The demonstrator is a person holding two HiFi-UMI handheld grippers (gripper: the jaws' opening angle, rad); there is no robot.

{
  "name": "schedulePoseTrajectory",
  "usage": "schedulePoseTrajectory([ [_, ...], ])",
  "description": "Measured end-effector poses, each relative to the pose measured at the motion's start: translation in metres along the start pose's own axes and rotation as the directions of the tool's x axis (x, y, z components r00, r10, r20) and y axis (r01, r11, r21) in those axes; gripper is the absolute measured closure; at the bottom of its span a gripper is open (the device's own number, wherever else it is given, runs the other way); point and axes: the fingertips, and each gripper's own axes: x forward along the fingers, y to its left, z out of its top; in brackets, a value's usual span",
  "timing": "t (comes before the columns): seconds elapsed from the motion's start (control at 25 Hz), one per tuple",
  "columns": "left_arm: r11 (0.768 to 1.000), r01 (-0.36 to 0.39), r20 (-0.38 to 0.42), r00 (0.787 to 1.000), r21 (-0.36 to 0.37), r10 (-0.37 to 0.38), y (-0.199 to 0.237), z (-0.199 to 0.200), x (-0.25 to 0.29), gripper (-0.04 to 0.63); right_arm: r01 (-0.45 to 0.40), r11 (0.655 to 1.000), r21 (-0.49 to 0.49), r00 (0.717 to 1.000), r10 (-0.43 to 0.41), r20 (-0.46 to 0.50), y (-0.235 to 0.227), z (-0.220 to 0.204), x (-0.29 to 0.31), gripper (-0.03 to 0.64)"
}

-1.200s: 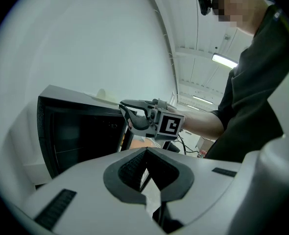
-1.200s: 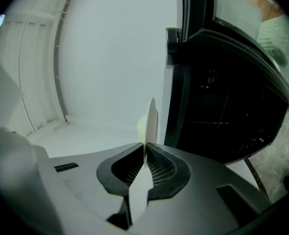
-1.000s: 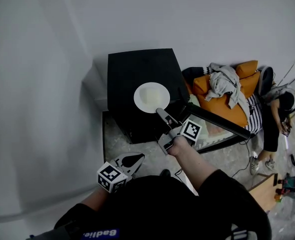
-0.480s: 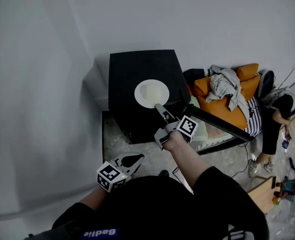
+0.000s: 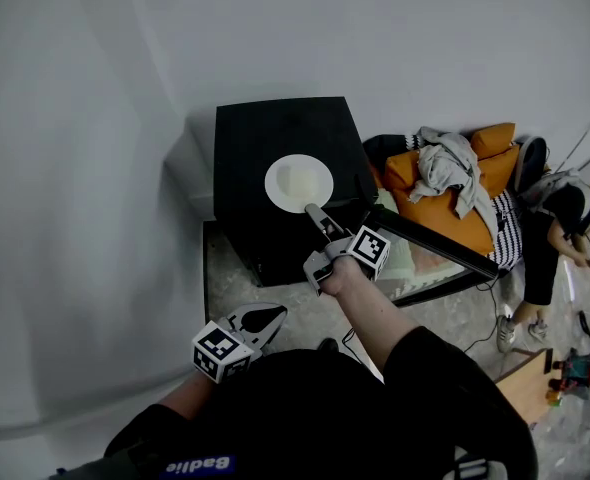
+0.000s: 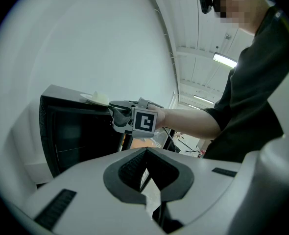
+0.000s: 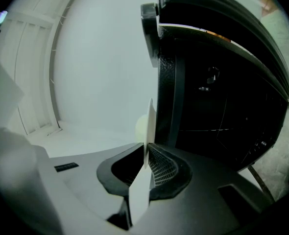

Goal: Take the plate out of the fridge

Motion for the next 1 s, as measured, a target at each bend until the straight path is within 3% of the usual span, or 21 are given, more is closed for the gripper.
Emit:
schedulePoseTrajectory([
  [0.16,1.0,-0.001,-0.003,1.0,0.007,0.001,-0.003,-0.002,0.001,0.598,-0.021,1.0,-0.017,1.0,0.021,0.003,0.002,0.0,-0.002,0.589],
  [0.52,1.0,0.008,-0.008,1.0,0.02,-0.008,-0.007,0.0,0.005,0.598,-0.062,0.998,-0.034,0.998,0.061,-0.022,0.006,0.0,-0.011,0.499],
  [0.72,0.999,0.015,-0.008,1.0,0.034,-0.015,-0.012,0.001,0.009,0.598,-0.067,0.997,-0.027,0.997,0.066,-0.046,0.0,-0.011,-0.035,0.495],
  [0.88,0.999,0.025,-0.009,1.0,0.04,-0.025,-0.011,0.004,0.013,0.598,-0.059,0.987,-0.147,0.993,0.043,-0.106,-0.004,-0.02,-0.053,0.496],
  [1.0,0.998,0.031,-0.008,0.999,0.046,-0.031,-0.013,0.005,0.015,0.598,-0.046,0.957,-0.287,0.989,0.004,-0.147,-0.008,-0.026,-0.069,0.497],
])
